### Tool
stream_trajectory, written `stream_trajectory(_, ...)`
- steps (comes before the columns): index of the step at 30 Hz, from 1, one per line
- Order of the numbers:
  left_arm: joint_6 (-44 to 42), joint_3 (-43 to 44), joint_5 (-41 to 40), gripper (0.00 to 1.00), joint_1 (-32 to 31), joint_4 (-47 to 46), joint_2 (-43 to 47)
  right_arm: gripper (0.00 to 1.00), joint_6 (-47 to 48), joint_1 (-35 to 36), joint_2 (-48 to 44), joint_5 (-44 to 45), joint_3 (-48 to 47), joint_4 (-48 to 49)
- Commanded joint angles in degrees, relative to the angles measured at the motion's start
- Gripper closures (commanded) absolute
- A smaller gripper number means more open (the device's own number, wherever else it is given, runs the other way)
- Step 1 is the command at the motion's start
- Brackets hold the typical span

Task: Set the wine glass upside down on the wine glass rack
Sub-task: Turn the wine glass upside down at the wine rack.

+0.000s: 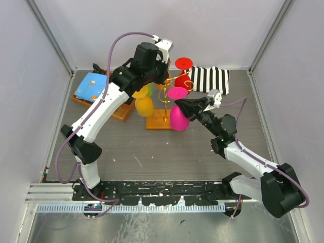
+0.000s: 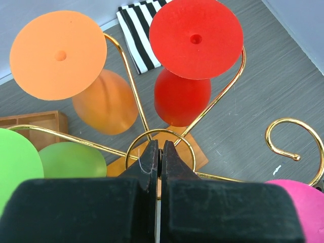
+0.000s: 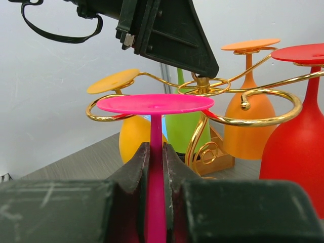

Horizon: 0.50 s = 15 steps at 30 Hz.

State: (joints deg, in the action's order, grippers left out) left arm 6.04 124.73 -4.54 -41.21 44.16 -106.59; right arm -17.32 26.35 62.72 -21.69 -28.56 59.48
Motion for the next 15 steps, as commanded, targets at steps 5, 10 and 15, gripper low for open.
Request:
stream_trajectory(5,-0.5,2.3,-0.6,1.0,0.3,1.0,-1.1,0.99,-1.1,1.8,2.8,0.9,-3.1,7.2)
stream_trajectory(10,-0.2,3.1,-0.6,1.0,0.3,1.8,-1.7,0.99,-1.4,2.5,5.0,1.2,-3.9,8.9)
stream_trajectory(15,0.2,3.5,-0.4,1.0,0.3,2.2,-1.8,0.99,-1.8,3.1,7.6,1.1,-5.6,10.4)
